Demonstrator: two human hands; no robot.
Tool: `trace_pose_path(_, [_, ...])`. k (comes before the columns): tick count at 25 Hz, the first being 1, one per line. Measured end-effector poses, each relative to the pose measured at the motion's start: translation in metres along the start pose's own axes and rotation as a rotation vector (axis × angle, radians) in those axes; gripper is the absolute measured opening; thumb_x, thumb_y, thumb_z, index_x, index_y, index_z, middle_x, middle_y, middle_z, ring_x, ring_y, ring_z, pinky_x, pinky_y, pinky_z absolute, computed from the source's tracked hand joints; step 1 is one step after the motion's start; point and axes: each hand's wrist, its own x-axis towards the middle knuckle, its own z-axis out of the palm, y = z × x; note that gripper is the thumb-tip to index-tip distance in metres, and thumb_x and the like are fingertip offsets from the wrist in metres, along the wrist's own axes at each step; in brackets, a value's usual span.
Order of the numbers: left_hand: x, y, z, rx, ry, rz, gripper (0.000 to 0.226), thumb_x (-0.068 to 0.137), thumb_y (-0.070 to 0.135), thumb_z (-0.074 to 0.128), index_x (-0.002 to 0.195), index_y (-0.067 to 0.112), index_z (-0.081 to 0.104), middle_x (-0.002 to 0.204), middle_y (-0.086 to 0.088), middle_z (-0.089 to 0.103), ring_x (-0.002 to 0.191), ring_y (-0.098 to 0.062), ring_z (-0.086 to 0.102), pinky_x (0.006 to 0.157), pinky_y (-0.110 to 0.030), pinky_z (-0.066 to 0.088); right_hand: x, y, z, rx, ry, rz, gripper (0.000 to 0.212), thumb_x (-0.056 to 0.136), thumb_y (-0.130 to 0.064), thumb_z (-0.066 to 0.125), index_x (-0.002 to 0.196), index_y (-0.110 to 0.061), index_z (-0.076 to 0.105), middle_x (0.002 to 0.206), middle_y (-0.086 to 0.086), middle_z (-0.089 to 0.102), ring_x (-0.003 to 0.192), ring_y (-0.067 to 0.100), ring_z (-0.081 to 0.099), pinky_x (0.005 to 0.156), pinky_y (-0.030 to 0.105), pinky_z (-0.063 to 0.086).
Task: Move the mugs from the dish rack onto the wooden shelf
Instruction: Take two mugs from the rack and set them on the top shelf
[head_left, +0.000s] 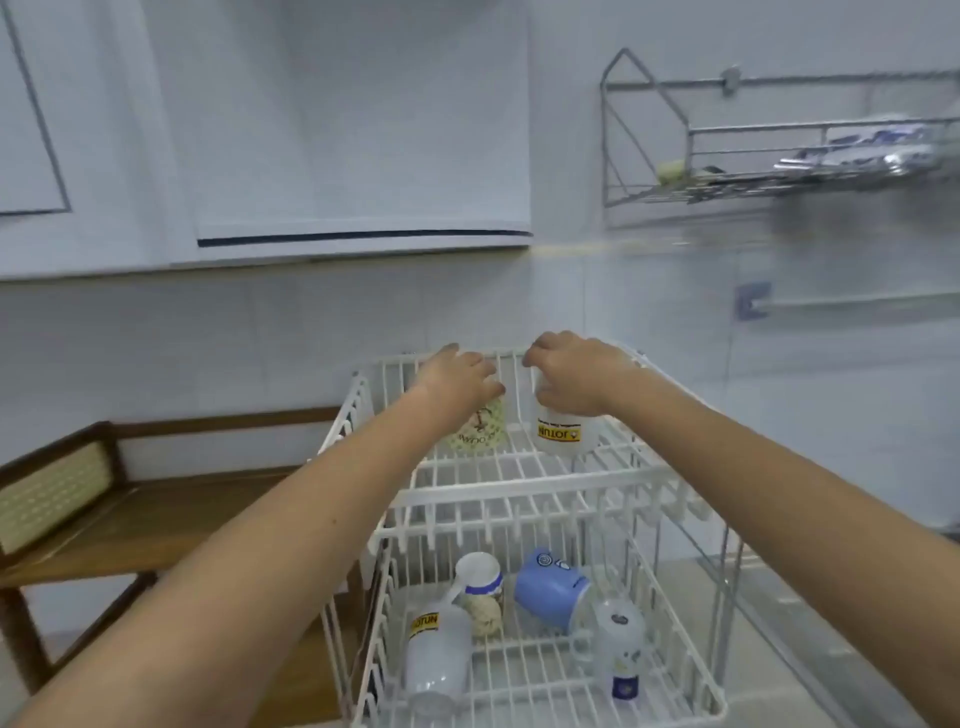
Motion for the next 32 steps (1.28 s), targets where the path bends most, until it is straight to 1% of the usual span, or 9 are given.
trace_pose_path(4, [0.025,0.01,-0.003,0.281,-0.148,0.073,0.074,0.088,0.024,0.063,0.147,0.03,0.02,0.152,-0.006,0.027,0.14,-0.026,0.021,0.115,-0.049,0.017,0.021,0.004,-0.002,-0.345,-0.25,-0.276,0.064,0.08,-0.042,0.056,0.14,-0.034,0.035,0.147,-0.005,0.035,0.131,0.021,0.036,0.098,0.042,0.04])
trace_pose_path(8, [0.037,0.024,0.01,0.567,-0.207,0.193,0.083,0.086,0.032,0.065,0.149,0.026,0.012,0.153,-0.005,0.024,0.143,-0.028,0.015,0.117,-0.05,0.007,0.031,-0.003,0.006,-0.717,-0.415,-0.361,0.079,0.073,-0.046,0.071,0.14,-0.042,0.03,0.138,-0.009,0.043,0.125,0.022,0.041,0.084,0.035,0.041])
trace_pose_path(10, [0.04,0.027,0.017,0.629,-0.214,0.236,0.086,0.085,0.032,0.065,0.149,0.026,0.01,0.152,-0.006,0.026,0.142,-0.028,0.018,0.116,-0.05,0.007,0.033,-0.01,0.011,-0.847,-0.446,-0.369,0.074,0.079,-0.04,0.068,0.141,-0.04,0.028,0.138,-0.006,0.043,0.126,0.025,0.039,0.081,0.033,0.037])
trace_pose_path(15, [0.045,0.027,0.021,0.574,-0.178,0.256,0.078,0.086,0.026,0.065,0.147,0.023,0.017,0.147,-0.006,0.033,0.136,-0.027,0.029,0.116,-0.049,0.013,0.034,-0.018,0.019,-0.91,-0.426,-0.327,0.055,0.087,-0.025,0.061,0.138,-0.02,0.04,0.134,0.009,0.048,0.122,0.036,0.043,0.085,0.044,0.047])
trace_pose_path(19, [0.036,0.019,0.02,0.54,-0.129,0.245,0.079,0.084,0.022,0.066,0.146,0.022,0.017,0.146,-0.008,0.034,0.136,-0.028,0.029,0.116,-0.051,0.012,0.025,-0.011,0.011,-0.879,-0.366,-0.361,0.076,0.072,-0.036,0.076,0.134,-0.024,0.036,0.127,-0.003,0.05,0.115,0.028,0.049,0.084,0.038,0.05])
trace_pose_path(22, [0.02,0.002,0.016,0.367,-0.057,0.104,0.083,0.079,0.021,0.071,0.144,0.022,0.02,0.143,-0.01,0.037,0.132,-0.028,0.035,0.115,-0.053,0.013,0.015,0.002,0.001,-0.82,-0.273,-0.287,0.088,0.056,-0.052,0.079,0.128,-0.024,0.036,0.119,-0.005,0.053,0.102,0.025,0.057,0.069,0.032,0.043])
trace_pose_path(25, [-0.007,-0.02,0.013,-0.012,0.101,-0.12,0.091,0.065,0.037,0.079,0.138,0.02,0.028,0.135,-0.01,0.044,0.123,-0.027,0.043,0.111,-0.049,0.021,0.0,0.017,-0.026,-0.579,-0.111,-0.095,0.088,0.047,-0.066,0.072,0.117,-0.024,0.039,0.11,-0.005,0.056,0.09,0.025,0.063,0.06,0.031,0.033])
trace_pose_path(29, [-0.059,-0.043,0.014,-0.599,0.417,-0.39,0.099,0.054,0.051,0.08,0.135,0.02,0.033,0.124,-0.006,0.05,0.109,-0.025,0.049,0.089,-0.038,0.041,-0.024,0.009,-0.055,-0.15,0.139,0.083,0.086,0.041,-0.073,0.064,0.11,-0.028,0.04,0.104,-0.007,0.058,0.079,0.025,0.057,0.061,0.031,0.034])
trace_pose_path(32, [-0.102,-0.052,0.019,-0.906,0.628,-0.538,0.099,0.052,0.052,0.081,0.133,0.022,0.033,0.121,-0.004,0.049,0.106,-0.02,0.046,0.075,-0.033,0.042,-0.041,-0.026,-0.068,0.114,0.315,0.127,0.085,0.038,-0.073,0.063,0.11,-0.034,0.041,0.101,-0.011,0.059,0.079,0.022,0.055,0.064,0.034,0.038])
